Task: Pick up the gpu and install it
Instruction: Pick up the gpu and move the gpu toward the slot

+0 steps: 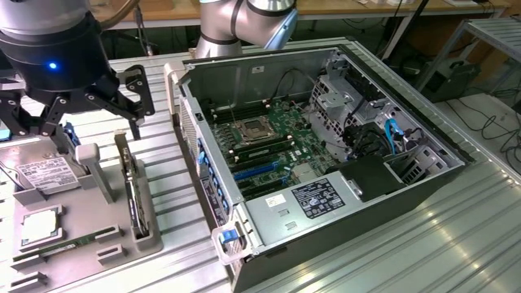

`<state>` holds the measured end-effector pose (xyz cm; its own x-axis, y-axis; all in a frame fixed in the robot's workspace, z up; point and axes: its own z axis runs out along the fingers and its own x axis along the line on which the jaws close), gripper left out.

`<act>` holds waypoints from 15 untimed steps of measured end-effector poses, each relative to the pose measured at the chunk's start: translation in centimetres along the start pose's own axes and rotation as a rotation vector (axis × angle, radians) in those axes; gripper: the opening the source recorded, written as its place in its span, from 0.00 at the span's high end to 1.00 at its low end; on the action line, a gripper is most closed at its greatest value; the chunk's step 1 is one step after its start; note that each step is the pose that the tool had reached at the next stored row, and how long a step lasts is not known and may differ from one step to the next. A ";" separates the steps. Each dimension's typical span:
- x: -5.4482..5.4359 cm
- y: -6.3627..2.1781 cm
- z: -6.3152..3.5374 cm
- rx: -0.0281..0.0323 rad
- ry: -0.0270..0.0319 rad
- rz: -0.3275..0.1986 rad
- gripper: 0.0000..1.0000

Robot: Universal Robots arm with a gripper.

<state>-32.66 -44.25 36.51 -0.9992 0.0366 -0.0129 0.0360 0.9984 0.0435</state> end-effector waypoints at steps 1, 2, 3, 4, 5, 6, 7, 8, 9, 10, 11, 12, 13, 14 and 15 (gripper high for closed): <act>0.0 -0.01 0.17 0.0001 0.0006 -0.001 0.09; 0.0 -0.02 0.25 0.0023 0.0006 -0.001 0.09; 0.0 -0.02 0.30 0.0063 0.0005 -0.001 0.09; 0.0 -0.03 0.39 0.0084 0.0003 -0.001 0.09; 0.0 -0.03 0.50 0.0099 0.0003 -0.001 0.09; 0.0 -0.03 0.63 0.0106 0.0003 -0.002 0.09; 0.0 -0.04 0.76 0.0111 0.0003 -0.002 0.09; 0.0 -0.05 0.92 0.0116 0.0003 -0.003 0.09; 0.0 -0.06 1.11 0.0119 0.0004 -0.003 0.09; 0.0 -0.06 1.28 0.0122 0.0004 -0.004 0.09; 0.0 -0.07 1.58 0.0125 0.0009 -0.007 0.09; 0.0 -0.08 1.76 0.0124 0.0012 -0.009 0.09; 0.0 -0.09 1.98 0.0123 0.0017 -0.012 0.09; 0.0 -0.10 2.25 0.0124 0.0025 -0.014 0.09; 0.0 -0.11 2.41 0.0124 0.0028 -0.015 0.09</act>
<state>-32.66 -44.26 34.10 -0.9997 0.0220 -0.0107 0.0217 0.9993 0.0310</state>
